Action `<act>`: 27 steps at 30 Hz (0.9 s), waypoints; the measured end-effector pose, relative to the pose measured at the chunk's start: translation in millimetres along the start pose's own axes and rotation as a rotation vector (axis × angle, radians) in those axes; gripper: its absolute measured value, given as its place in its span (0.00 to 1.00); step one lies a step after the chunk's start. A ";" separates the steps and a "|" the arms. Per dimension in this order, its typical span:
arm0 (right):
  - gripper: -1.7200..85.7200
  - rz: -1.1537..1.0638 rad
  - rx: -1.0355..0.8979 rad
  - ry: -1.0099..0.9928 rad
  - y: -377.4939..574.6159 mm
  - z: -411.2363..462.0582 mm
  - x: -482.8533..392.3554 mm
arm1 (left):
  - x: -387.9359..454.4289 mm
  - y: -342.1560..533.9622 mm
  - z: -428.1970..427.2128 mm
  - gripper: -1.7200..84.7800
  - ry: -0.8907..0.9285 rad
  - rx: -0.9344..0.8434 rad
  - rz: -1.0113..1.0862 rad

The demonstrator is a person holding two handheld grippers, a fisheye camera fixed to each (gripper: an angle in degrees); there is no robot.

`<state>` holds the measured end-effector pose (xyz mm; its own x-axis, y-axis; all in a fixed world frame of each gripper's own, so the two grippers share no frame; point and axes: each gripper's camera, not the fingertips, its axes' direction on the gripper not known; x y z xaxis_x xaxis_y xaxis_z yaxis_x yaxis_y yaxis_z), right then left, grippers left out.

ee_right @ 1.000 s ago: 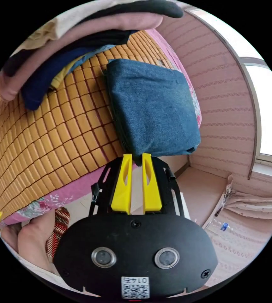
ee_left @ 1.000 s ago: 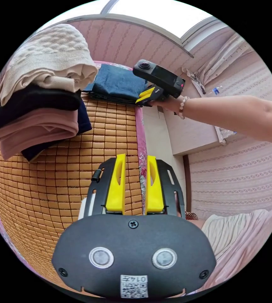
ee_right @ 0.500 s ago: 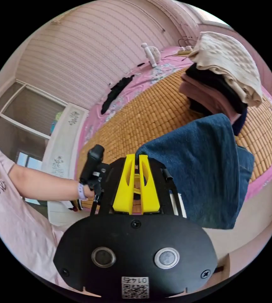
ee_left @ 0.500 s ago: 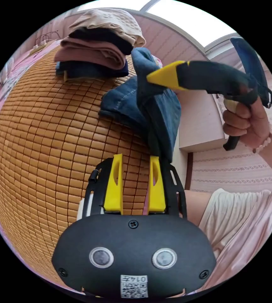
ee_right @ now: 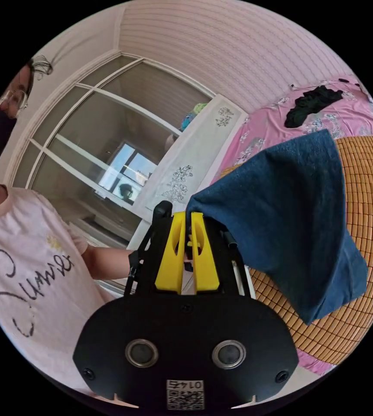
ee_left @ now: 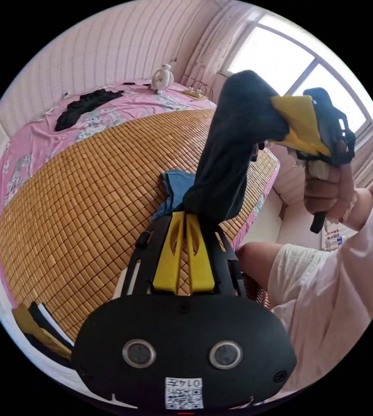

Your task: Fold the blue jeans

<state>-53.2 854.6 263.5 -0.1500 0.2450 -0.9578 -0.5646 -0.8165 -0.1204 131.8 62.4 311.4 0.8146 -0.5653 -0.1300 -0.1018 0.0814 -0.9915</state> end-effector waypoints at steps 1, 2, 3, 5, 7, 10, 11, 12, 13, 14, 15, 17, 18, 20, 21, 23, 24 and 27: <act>0.03 0.004 0.006 0.011 3.4 -6.1 -5.5 | -3.7 25.1 -21.0 0.01 -0.015 0.037 -0.035; 0.03 0.032 0.013 0.048 12.2 -23.5 -12.2 | -4.6 36.7 -29.6 0.01 -0.019 0.056 -0.051; 0.03 0.073 0.009 0.097 24.2 -44.9 -15.5 | -5.0 57.3 -42.3 0.01 -0.009 0.097 -0.066; 0.03 0.137 -0.003 0.183 48.7 -78.9 -16.3 | -6.1 85.2 -53.6 0.02 0.054 0.175 -0.087; 0.03 0.226 -0.015 0.285 76.4 -110.1 -8.3 | -16.4 117.0 -44.4 0.04 0.160 0.196 -0.152; 0.04 0.380 -0.021 0.602 119.3 -146.7 19.6 | -37.7 156.1 -6.8 0.08 0.092 0.118 -0.287; 0.04 0.419 -0.067 0.738 132.5 -150.1 37.1 | -42.4 163.2 0.7 0.09 0.079 0.110 -0.307; 0.04 0.477 -0.092 0.818 143.6 -150.7 57.0 | -51.8 176.4 16.4 0.10 0.049 0.091 -0.341; 0.04 0.497 -0.097 0.845 148.0 -149.7 66.2 | -60.7 188.3 32.4 0.11 0.013 0.065 -0.367; 0.04 0.502 -0.122 0.905 152.2 -144.6 78.8 | -64.7 193.5 40.4 0.11 -0.008 0.045 -0.375; 0.04 0.472 -0.142 0.966 149.4 -135.2 83.9 | -71.8 203.4 54.1 0.12 -0.058 0.001 -0.391; 0.06 0.353 -0.145 1.065 137.1 -107.9 81.0 | -78.8 216.4 66.3 0.12 -0.094 -0.023 -0.398; 0.08 0.229 -0.156 1.070 126.4 -76.2 75.8 | -80.4 224.8 69.6 0.12 -0.104 -0.002 -0.388; 0.12 0.017 -0.224 0.956 111.9 -9.8 66.2 | -80.8 236.1 74.9 0.12 -0.107 0.038 -0.368; 0.13 -0.121 -0.305 0.849 107.6 42.0 57.5 | -82.2 241.6 82.2 0.12 -0.088 0.041 -0.364; 0.16 -0.336 -0.413 0.727 113.0 117.9 39.0 | -86.2 248.6 97.7 0.11 -0.063 0.010 -0.383; 0.17 -0.482 -0.486 0.712 123.3 163.4 28.1 | -88.0 253.6 104.4 0.10 -0.056 0.012 -0.386; 0.19 -0.608 -0.689 0.830 142.1 247.9 33.6 | -93.1 266.1 103.9 0.05 -0.011 0.056 -0.374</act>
<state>-339.7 876.4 278.9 0.6888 0.4801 -0.5432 0.2197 -0.8523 -0.4747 88.2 222.0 60.5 0.7957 -0.5556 0.2411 0.2347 -0.0843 -0.9684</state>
